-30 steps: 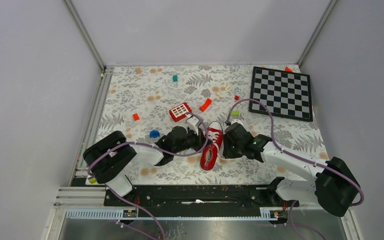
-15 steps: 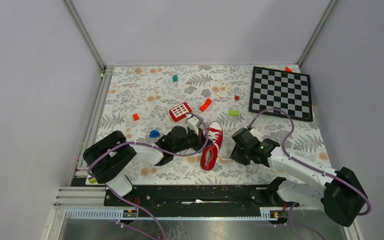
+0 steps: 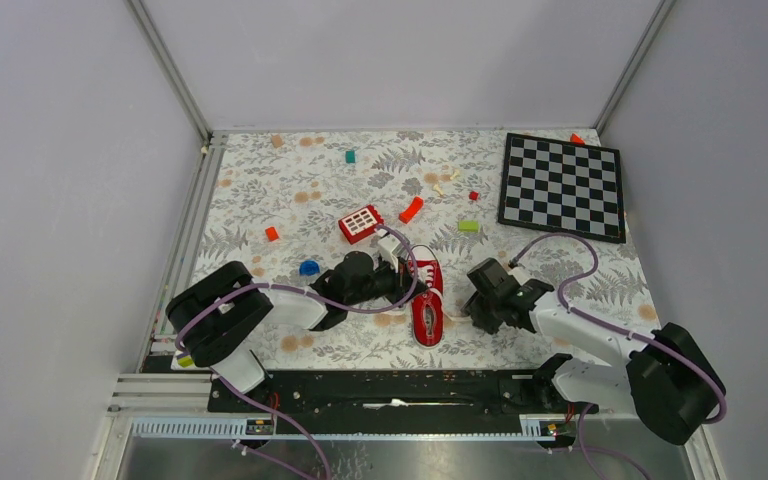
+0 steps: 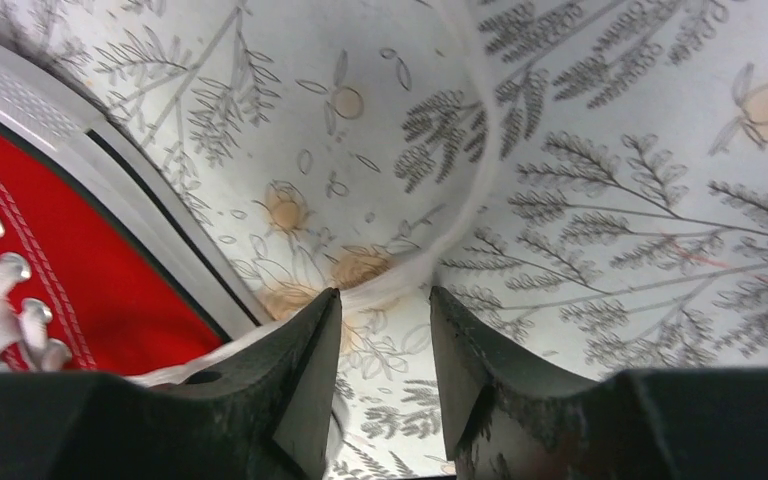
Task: Tie the shoes
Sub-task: Wrap the shoelace around the shoelace.
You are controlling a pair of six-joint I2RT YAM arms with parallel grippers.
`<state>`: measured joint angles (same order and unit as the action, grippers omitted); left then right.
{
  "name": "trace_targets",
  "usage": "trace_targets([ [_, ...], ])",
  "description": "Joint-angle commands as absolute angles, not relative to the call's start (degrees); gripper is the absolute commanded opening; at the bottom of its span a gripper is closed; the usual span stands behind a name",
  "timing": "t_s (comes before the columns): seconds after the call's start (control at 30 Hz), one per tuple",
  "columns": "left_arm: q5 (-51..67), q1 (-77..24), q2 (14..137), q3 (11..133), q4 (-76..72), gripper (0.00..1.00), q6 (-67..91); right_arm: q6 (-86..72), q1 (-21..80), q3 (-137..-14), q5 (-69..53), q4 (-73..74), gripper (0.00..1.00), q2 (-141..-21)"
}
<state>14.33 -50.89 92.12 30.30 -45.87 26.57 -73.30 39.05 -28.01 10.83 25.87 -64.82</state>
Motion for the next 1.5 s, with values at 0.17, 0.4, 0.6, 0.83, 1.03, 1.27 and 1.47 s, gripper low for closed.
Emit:
trace_targets([
  [0.17,18.28,-51.11,92.37,32.07,-49.13,0.00,25.47,-73.11,36.25,-28.47,14.24,20.63,0.11,-71.44],
  [0.4,18.90,-50.97,92.57,32.30,-48.64,0.00,25.64,-65.70,36.17,-34.36,17.70,22.35,0.00,-69.40],
  [0.6,19.48,-50.80,92.92,32.34,-48.73,0.00,25.91,-58.75,36.11,-40.54,21.29,23.47,0.00,-66.63],
  [0.83,20.47,-50.76,93.32,32.53,-48.74,0.00,26.06,-53.28,36.14,-47.86,16.48,18.59,0.00,-70.34],
  [1.03,20.60,-50.67,93.02,32.02,-49.01,0.00,26.19,-53.36,36.21,-52.55,8.72,11.11,0.00,-74.97],
  [1.27,21.11,-50.37,93.31,31.73,-50.07,0.00,26.84,-55.99,36.29,-54.50,-0.65,3.17,0.00,-78.64],
  [1.47,21.06,-50.06,93.52,31.64,-50.36,0.00,27.16,-58.09,36.41,-52.18,-4.91,-1.65,0.00,-76.44],
])
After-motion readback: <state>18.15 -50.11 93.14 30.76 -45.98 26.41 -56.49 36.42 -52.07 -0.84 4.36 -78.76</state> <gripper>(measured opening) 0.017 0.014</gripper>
